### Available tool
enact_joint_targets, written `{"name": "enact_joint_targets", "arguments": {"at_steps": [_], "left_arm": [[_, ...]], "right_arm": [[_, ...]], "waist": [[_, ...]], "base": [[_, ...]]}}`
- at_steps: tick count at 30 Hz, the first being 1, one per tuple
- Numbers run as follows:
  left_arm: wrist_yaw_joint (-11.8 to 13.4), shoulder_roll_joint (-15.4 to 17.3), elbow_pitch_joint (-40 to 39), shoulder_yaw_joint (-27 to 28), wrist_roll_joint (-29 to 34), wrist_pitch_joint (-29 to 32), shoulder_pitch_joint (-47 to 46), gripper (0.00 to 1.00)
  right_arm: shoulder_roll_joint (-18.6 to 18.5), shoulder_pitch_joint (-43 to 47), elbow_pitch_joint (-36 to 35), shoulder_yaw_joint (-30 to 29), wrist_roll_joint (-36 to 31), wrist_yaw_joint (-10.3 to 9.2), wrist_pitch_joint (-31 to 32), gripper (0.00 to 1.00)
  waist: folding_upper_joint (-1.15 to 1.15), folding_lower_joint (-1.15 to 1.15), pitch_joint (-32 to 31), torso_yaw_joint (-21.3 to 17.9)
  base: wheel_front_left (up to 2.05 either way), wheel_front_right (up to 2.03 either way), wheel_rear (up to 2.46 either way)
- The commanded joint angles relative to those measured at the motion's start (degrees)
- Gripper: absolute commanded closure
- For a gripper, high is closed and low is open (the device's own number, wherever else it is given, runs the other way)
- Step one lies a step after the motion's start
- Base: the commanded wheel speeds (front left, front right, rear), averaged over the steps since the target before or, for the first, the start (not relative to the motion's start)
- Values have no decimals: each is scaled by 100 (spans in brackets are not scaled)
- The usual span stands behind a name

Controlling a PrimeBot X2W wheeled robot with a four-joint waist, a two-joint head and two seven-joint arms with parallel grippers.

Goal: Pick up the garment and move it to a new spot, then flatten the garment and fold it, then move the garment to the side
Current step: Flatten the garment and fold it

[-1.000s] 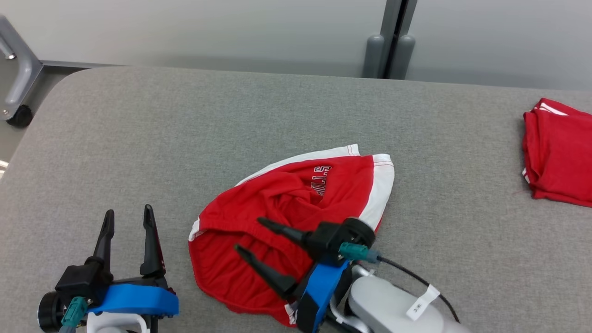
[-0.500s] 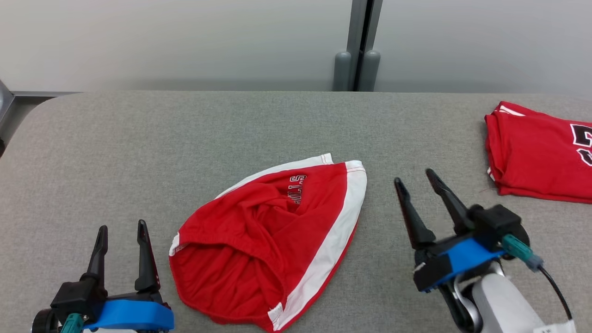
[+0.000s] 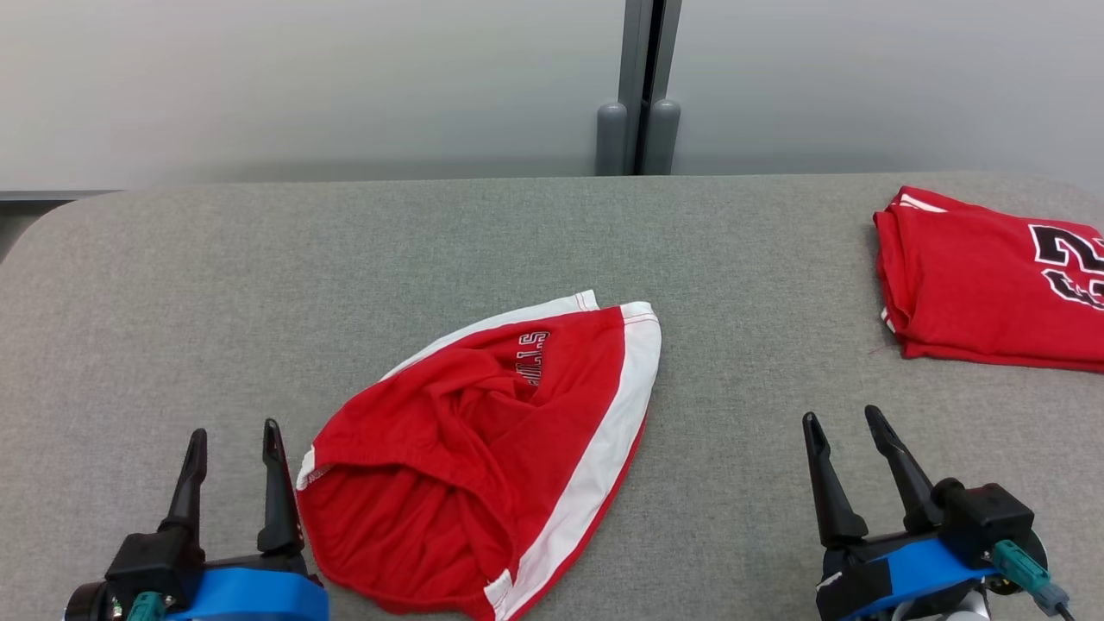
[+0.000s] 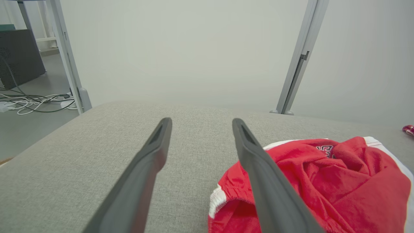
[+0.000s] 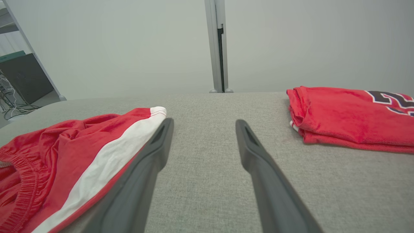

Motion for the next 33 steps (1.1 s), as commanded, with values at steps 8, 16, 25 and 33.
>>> {"name": "enact_joint_targets", "arguments": {"at_steps": [8, 16, 25, 33], "left_arm": [[-212, 48, 165, -941, 316, -22, -13, 0], [-274, 463, 266, -2512, 220, 568, 2, 0], [-259, 1281, -205, -3460, -140, 2061, 137, 0], [-254, 1417, -720, -3594, -373, 3351, 180, 0]], "right_arm": [[34, -19, -35, -150, -83, 1, 56, 0], [36, -34, -41, -227, -173, 1, 107, 0], [36, 65, -57, -327, -141, 1, 93, 0], [36, -15, -14, -340, -123, 1, 74, 0]], "waist": [[0, 0, -128, 16], [0, 0, -174, -14], [0, 0, -52, -119], [0, 0, 22, -171]], "base": [[0, 0, 0], [0, 0, 0], [0, 0, 0], [0, 0, 0]]}}
